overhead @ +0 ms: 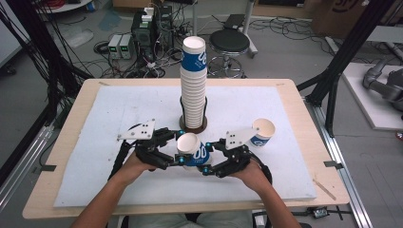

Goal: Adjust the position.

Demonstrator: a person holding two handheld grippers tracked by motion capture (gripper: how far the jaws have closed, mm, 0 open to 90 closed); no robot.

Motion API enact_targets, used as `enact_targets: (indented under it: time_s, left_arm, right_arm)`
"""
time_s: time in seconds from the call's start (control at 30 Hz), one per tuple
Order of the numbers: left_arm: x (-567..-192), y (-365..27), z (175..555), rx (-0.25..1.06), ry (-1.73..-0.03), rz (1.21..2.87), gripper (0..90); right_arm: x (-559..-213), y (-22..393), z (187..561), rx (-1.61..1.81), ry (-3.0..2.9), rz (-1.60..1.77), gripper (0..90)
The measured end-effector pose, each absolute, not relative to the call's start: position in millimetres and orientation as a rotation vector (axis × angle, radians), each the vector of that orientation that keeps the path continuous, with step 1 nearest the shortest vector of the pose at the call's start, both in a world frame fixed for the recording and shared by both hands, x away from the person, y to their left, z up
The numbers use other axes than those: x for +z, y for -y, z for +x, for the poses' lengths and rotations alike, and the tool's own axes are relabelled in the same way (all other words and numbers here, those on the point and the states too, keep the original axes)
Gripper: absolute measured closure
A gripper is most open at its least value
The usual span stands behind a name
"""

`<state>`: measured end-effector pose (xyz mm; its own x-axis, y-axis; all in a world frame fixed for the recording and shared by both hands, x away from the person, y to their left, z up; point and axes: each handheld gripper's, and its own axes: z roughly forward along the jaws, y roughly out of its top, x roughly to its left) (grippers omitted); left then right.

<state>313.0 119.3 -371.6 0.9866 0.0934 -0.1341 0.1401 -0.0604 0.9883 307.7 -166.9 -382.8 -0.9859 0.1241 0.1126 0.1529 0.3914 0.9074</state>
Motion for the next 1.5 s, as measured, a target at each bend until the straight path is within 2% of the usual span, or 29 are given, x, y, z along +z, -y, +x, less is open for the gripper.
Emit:
enact_targets:
  time_s: [0.07, 0.1, 0.6, 1.13, 1.5]
  left_arm:
    - [-370.8, -117.9, 312.9, -0.045, -0.218, 1.675, 17.2]
    - [-370.2, -118.4, 313.4, -0.049, -0.219, 1.694, 15.9]
    - [-349.9, -130.0, 315.4, -0.029, -0.194, 1.855, 15.9]
    - [-344.2, -118.2, 320.5, -0.025, -0.192, 2.013, 16.5]
    - [-351.7, -104.9, 321.3, -0.047, -0.160, 2.100, 23.6]
  right_arm:
    - [-381.7, 167.0, 308.1, -1.660, 2.622, -0.256, 37.5]
    - [-380.7, 166.8, 308.5, -1.636, 2.644, -0.253, 37.6]
    - [-343.6, 159.6, 314.4, -1.301, 2.923, -0.159, 37.4]
    - [-327.8, 128.5, 316.6, -0.845, 3.152, -0.026, 37.0]
    - [-324.0, 116.0, 314.2, -0.688, 3.201, 0.012, 35.8]
